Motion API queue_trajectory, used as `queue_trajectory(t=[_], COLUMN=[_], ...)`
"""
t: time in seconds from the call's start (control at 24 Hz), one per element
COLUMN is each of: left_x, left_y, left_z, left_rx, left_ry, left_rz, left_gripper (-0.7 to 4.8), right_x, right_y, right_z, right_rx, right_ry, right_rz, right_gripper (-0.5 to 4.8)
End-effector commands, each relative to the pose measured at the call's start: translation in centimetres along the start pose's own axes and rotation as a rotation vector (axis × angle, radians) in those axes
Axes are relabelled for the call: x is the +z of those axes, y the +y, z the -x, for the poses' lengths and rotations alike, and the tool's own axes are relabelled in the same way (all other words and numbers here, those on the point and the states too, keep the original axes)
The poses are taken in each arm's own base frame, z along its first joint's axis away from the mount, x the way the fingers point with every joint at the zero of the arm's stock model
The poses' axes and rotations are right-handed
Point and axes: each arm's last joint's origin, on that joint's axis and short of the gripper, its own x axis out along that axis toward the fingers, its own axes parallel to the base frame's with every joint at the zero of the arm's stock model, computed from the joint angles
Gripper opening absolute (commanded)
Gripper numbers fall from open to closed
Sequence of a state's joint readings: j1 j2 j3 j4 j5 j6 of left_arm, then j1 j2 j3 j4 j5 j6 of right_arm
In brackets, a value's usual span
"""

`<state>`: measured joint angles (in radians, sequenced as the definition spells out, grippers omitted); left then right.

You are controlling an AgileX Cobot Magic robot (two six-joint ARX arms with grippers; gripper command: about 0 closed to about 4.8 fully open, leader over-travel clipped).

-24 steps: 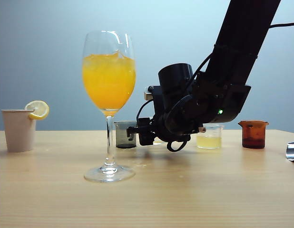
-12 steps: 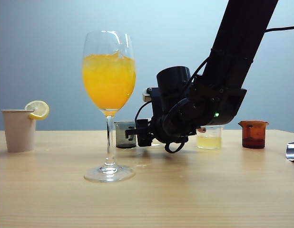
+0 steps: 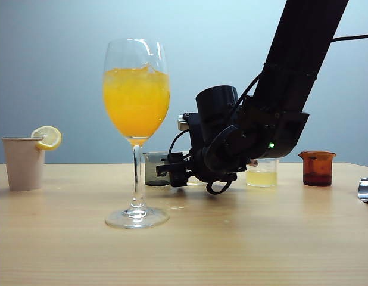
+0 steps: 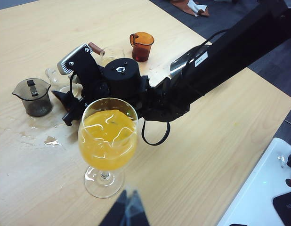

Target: Pick up the second measuring cup from the left, pour the orange juice inside into the goblet, and finally put the measuring cup back in its original place.

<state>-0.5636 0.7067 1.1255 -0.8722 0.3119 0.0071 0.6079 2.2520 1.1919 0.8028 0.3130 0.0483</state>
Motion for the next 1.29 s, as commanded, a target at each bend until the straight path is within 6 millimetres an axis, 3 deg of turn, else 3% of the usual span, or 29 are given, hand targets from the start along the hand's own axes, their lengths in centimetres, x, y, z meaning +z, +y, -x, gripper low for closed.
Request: queue_trajectory(t=[0.04,0.21,0.92,1.21,1.29], left_x=[0.3,0.3,0.3,0.3,0.3], left_y=[-0.1,-0.1,-0.1,0.0,0.0], left_z=[0.2,0.2,0.2,0.2,0.2], left_rx=[-0.007,-0.007,-0.003,0.001,0.001], left_ry=[-0.019,-0.019,-0.020,-0.020,-0.020], left_rz=[-0.011,-0.011,-0.011,-0.011,-0.011], left_gripper=[-0.06,-0.06,-0.06,-0.06,-0.06], right_x=[0.4,0.5,3.0,4.5,5.1], right_y=[0.0,0.2,-0.1,-0.3,-0.4], right_z=[0.0,0.1,2.2,3.3,3.9], right_rx=[0.003,0.006,0.004,0.018,0.025], right_ry=[-0.012,-0.013,0.160,0.218,0.242], right_rz=[-0.008,-0.008,0.050,0.061,0.067], right_gripper=[3.17,3.51,3.44,3.13,2.63])
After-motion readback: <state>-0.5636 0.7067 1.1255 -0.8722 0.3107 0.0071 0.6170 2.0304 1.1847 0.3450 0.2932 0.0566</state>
